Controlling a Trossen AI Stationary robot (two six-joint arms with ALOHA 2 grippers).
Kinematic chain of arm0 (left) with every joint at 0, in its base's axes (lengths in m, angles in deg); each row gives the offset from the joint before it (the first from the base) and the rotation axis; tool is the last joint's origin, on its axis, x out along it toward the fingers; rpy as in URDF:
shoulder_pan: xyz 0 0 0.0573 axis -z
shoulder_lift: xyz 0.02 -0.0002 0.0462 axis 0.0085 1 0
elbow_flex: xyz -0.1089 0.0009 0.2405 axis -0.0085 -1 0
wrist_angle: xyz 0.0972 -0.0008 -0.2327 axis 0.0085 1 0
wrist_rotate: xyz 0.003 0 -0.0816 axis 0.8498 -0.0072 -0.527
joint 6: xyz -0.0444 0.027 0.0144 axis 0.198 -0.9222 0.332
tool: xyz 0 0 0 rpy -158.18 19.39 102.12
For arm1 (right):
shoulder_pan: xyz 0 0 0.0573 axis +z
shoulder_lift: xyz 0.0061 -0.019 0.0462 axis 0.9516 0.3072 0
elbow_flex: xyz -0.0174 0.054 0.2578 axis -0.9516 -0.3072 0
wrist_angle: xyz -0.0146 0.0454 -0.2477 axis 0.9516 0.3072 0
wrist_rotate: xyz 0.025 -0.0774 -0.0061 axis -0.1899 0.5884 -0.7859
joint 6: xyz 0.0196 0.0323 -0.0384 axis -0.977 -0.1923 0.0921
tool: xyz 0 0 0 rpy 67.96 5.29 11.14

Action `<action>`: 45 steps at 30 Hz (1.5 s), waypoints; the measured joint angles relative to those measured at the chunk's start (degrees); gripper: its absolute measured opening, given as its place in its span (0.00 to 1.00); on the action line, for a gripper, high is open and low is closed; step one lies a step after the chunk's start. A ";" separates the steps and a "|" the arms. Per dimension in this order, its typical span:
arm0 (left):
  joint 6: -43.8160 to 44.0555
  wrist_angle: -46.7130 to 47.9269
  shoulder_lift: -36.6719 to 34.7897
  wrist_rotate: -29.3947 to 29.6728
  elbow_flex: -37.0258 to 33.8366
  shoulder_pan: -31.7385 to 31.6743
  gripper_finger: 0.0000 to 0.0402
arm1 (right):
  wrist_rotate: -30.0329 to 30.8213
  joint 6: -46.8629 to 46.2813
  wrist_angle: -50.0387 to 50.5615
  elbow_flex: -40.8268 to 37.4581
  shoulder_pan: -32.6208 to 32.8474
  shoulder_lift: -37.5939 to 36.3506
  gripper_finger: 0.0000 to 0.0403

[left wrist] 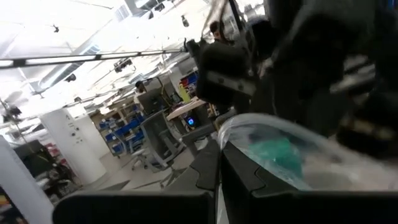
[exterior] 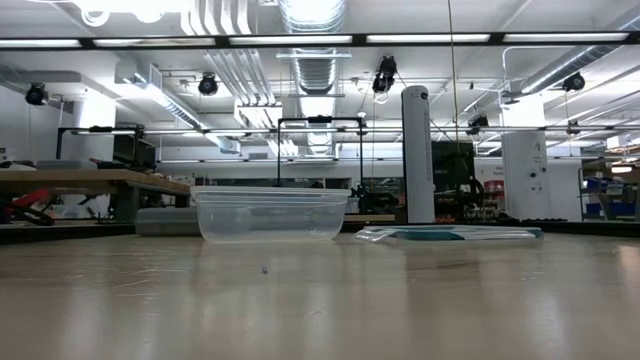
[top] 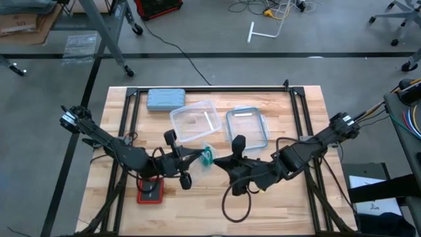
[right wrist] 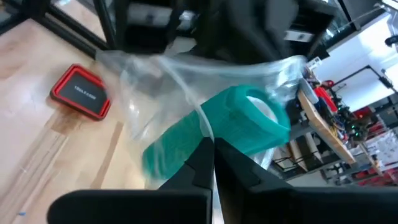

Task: Roll bandage
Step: Put the blue bandage into the transparent zip bag, then close the transparent zip bag

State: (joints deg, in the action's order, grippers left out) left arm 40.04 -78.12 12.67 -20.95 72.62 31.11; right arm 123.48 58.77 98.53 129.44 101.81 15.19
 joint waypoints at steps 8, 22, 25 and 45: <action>-4.94 14.14 -0.02 5.45 0.00 0.07 0.00 | -8.04 -5.95 1.72 0.04 1.03 -2.65 0.00; -9.14 16.85 0.04 1.66 -0.33 0.39 0.00 | -3.53 -8.41 6.78 0.25 1.60 -4.72 0.00; -8.94 16.99 0.24 2.38 -0.33 0.26 0.02 | 3.69 -9.27 12.24 -0.08 2.33 -4.71 0.00; -2.99 16.92 0.14 13.90 -0.03 0.09 0.34 | -6.00 -25.76 22.30 0.13 -1.46 -4.67 0.00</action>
State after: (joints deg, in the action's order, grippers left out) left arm 37.04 -61.20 12.81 -7.05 72.59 31.19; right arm 117.48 33.01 120.83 129.57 100.35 10.52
